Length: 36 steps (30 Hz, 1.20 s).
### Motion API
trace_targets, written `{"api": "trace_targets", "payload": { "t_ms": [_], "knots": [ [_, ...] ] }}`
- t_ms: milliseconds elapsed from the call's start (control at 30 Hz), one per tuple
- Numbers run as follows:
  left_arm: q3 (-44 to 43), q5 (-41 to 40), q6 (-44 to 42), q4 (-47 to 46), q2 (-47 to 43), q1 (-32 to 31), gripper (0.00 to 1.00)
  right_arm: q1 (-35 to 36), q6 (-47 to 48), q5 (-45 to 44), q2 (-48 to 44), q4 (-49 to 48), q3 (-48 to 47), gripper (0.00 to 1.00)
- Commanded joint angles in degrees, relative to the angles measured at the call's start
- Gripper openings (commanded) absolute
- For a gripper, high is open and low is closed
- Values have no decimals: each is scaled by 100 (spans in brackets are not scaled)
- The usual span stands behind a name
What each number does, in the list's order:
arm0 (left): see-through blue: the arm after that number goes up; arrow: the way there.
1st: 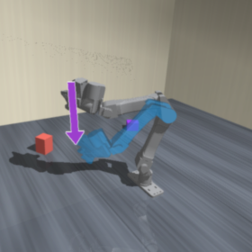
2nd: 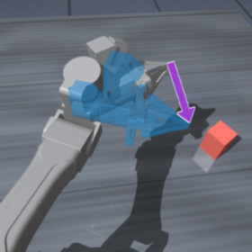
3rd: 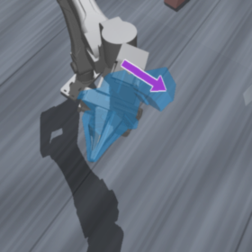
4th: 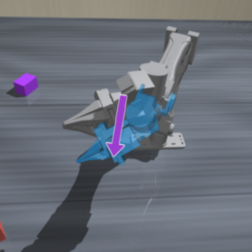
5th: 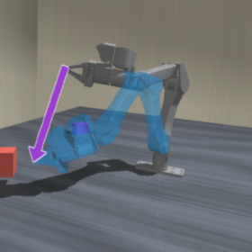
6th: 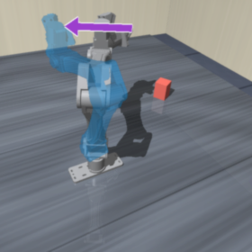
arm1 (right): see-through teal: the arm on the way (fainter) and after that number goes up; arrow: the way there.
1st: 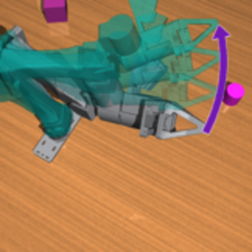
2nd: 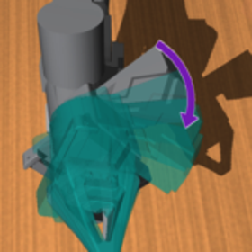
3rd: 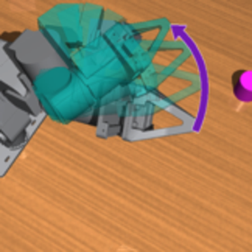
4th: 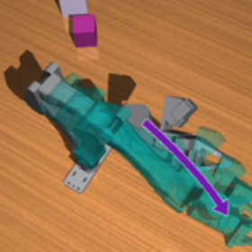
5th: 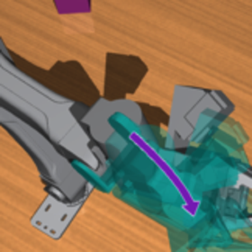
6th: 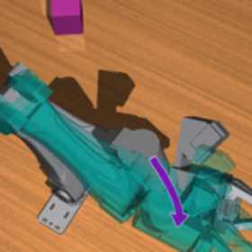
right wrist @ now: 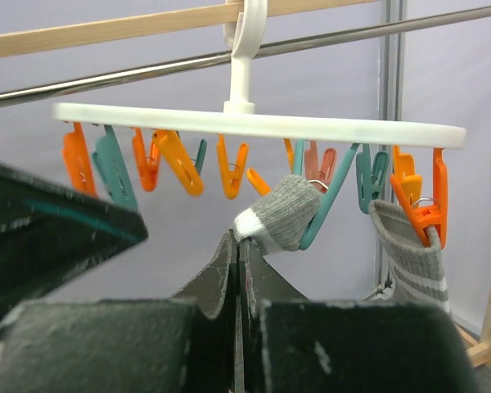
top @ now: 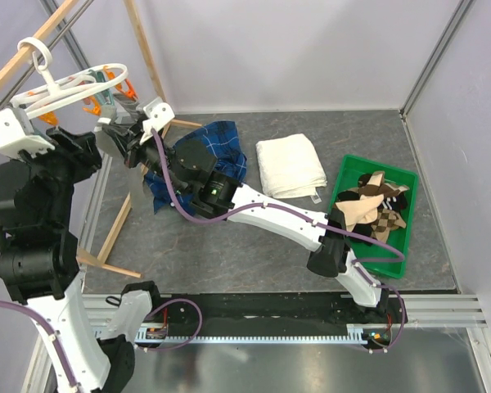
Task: Remove the socks clipped to the hanger
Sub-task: Remove the sock from the hanger.
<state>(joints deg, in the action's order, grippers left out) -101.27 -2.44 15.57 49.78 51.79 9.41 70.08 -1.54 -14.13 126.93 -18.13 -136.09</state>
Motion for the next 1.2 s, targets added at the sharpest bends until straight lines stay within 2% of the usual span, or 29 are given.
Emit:
{"api": "trace_targets", "payload": {
  "t_ms": [0, 300, 500, 600, 700, 900, 1000, 1167],
  "knots": [
    [476, -10, 77, -407, -265, -255, 58, 58, -75, -116, -19, -94, -321, 0],
    [1733, 15, -151, -970, -1021, -651, 59, 58, -267, -29, -2, -85, -339, 0],
    [2979, -187, -221, -1461, -1479, -747, 59, 84, -513, 86, 33, -50, -304, 0],
    [3341, -230, -213, -1629, -1610, -756, 59, 146, -531, 121, 59, -33, -286, 0],
    [3631, -599, -212, -1752, -1619, -756, 59, 181, -610, 130, 86, -24, -225, 0],
    [3904, -1021, -178, -1937, -1488, -783, 57, 234, -655, 104, 7, -42, 39, 0],
    [3966, -1118, -169, -2007, -1479, -783, 50, 234, -655, 86, 7, -24, 13, 0],
    [3975, -996, -169, -2025, -1496, -783, 15, 234, -628, 33, 15, 46, -40, 0]
  ]
}}
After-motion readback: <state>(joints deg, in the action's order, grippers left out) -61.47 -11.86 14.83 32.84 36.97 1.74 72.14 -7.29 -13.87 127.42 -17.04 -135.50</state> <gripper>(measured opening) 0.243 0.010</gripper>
